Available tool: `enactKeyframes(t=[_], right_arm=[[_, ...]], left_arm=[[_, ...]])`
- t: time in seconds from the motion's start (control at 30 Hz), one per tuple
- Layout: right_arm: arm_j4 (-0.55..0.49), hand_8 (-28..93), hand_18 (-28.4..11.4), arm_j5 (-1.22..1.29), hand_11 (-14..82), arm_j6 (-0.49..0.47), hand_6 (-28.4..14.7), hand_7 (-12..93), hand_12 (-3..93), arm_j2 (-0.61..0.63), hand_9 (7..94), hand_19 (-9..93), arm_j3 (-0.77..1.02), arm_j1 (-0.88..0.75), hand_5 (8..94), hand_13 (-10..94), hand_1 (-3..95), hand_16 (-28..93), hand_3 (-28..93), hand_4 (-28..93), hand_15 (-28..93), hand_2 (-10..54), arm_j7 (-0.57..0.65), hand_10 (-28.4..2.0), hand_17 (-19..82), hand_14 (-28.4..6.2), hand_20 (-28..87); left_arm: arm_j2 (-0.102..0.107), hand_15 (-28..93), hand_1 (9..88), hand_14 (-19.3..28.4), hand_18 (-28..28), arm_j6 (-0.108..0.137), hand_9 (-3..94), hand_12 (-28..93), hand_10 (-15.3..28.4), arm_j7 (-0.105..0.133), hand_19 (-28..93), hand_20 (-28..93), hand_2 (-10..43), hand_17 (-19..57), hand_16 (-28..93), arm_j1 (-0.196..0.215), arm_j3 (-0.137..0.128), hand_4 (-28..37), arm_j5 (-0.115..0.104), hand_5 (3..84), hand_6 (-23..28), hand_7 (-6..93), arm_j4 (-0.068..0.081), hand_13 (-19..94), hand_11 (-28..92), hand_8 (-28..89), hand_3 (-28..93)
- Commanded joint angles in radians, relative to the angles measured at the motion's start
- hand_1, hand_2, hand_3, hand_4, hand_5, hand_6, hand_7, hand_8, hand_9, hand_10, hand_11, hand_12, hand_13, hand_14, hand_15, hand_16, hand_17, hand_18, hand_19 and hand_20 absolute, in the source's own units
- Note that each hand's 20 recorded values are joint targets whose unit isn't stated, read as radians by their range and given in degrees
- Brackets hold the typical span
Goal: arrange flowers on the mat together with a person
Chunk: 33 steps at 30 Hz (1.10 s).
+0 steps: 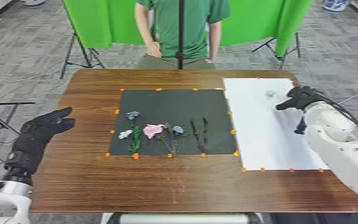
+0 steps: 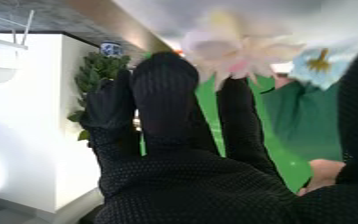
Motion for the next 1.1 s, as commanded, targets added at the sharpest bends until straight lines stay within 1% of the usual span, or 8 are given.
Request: enactKeyframes(t=[0.03, 0.4, 0.43, 0.47, 0.5, 0.53, 0.8, 1.1], right_arm=[[0.016, -9, -25.3, -0.067, 13.9, 0.080, 2.1, 15, 22.3, -0.003, 54.2, 90, -0.066, -0.011, 45.8, 75, 30.1, 20, 67, -28, 78, -9.5, 0.023, -18.5, 41, -7.5, 50], [0.010, -2, -22.5, -0.035, 28.1, 0.216, 2.6, 24, 30.0, 0.004, 69.8, 93, -0.087, -0.030, 66.3, 82, 51.8, 24, 62, -28, 80, -9.5, 0.041, -13.3, 48, -3.2, 50], [0.009, 3, -22.4, -0.026, 25.3, 0.226, 2.3, 24, 34.5, 0.006, 72.4, 93, -0.089, -0.029, 68.0, 82, 56.9, 24, 55, -27, 80, -9.5, 0.040, -12.7, 49, -3.0, 51], [0.008, 5, -22.2, -0.029, 21.4, 0.236, 2.0, 24, 38.6, 0.007, 75.8, 93, -0.091, -0.029, 70.2, 83, 73.1, 25, 12, 2, 81, -9.5, 0.039, -11.9, 50, -3.1, 53], [0.006, 7, -22.1, -0.033, 15.3, 0.244, 1.8, 24, 43.5, 0.010, 80.7, 93, -0.093, -0.028, 73.0, 84, 84.0, 25, -14, 21, 81, -9.5, 0.037, -10.8, 51, -2.5, 53], [0.002, 8, -21.9, -0.028, 12.5, 0.245, 1.7, 24, 45.5, 0.014, 84.0, 93, -0.095, -0.025, 75.7, 85, 88.8, 25, -25, 29, 81, -9.5, 0.036, -10.4, 52, -2.2, 53], [-0.225, 10, -21.6, -0.052, 11.3, 0.239, 1.6, 23, 46.2, 0.091, 88.1, 93, -0.017, -0.038, 80.0, 86, 91.9, 26, -28, 34, 80, -9.5, 0.055, -9.5, 54, -1.4, 54], [-0.407, 10, -21.4, -0.022, 10.4, 0.248, 1.9, 22, 45.8, 0.089, 88.7, 93, -0.255, 0.180, 80.3, 87, 91.7, 26, -28, 34, 80, -9.5, -0.059, -9.1, 54, -1.2, 55]], left_arm=[[-0.005, 12, 26.7, 16.8, 11.3, 0.000, 47.3, 12, 13.9, -0.010, 3, 19, 0.0, 8.9, 1, 0.006, 0.001, -25.0, -0.001, 45.3, 4.4, 9.7, 0.001, 39, 18, -6, 70], [-0.006, 12, 26.6, 16.7, 11.3, 0.000, 47.3, 12, 14.0, -0.015, 4, 19, 0.0, 8.8, 1, 0.012, -0.004, -25.0, 0.000, 45.4, 4.5, 9.8, -0.002, 39, 18, -6, 70], [-0.006, 12, 26.7, 16.7, 11.3, 0.000, 47.3, 12, 14.0, -0.016, 4, 19, 0.0, 8.8, 1, 0.012, -0.004, -25.1, 0.000, 45.4, 4.4, 9.7, -0.002, 39, 18, -6, 70], [-0.007, 12, 26.7, 16.7, 11.3, 0.000, 47.3, 12, 13.9, -0.017, 4, 19, 0.0, 8.8, 1, 0.012, -0.004, -25.0, 0.000, 45.4, 4.4, 9.7, -0.002, 39, 18, -6, 70], [-0.007, 12, 26.6, 16.7, 11.3, -0.001, 47.3, 12, 13.9, -0.018, 4, 19, 0.0, 8.8, 1, 0.010, -0.003, -25.0, 0.001, 45.4, 4.4, 9.7, -0.002, 39, 18, -6, 70], [-0.006, 12, 26.6, 16.7, 11.3, -0.002, 47.3, 12, 13.9, -0.018, 4, 19, 0.0, 8.8, 1, 0.010, -0.003, -25.0, 0.000, 45.4, 4.4, 9.7, -0.002, 39, 18, -6, 70], [-0.005, 12, 26.6, 16.7, 11.3, -0.001, 47.3, 12, 13.9, -0.016, 4, 18, 0.1, 8.7, 1, 0.019, -0.014, -25.0, -0.003, 45.3, 4.4, 9.8, -0.003, 39, 18, -6, 70], [0.000, 12, 26.5, 16.7, 11.3, -0.014, 47.1, 12, 13.9, -0.024, 4, 18, 0.0, 8.6, 1, 0.000, 0.000, -24.9, 0.000, 45.2, 4.4, 9.7, 0.003, 39, 18, -6, 70]])
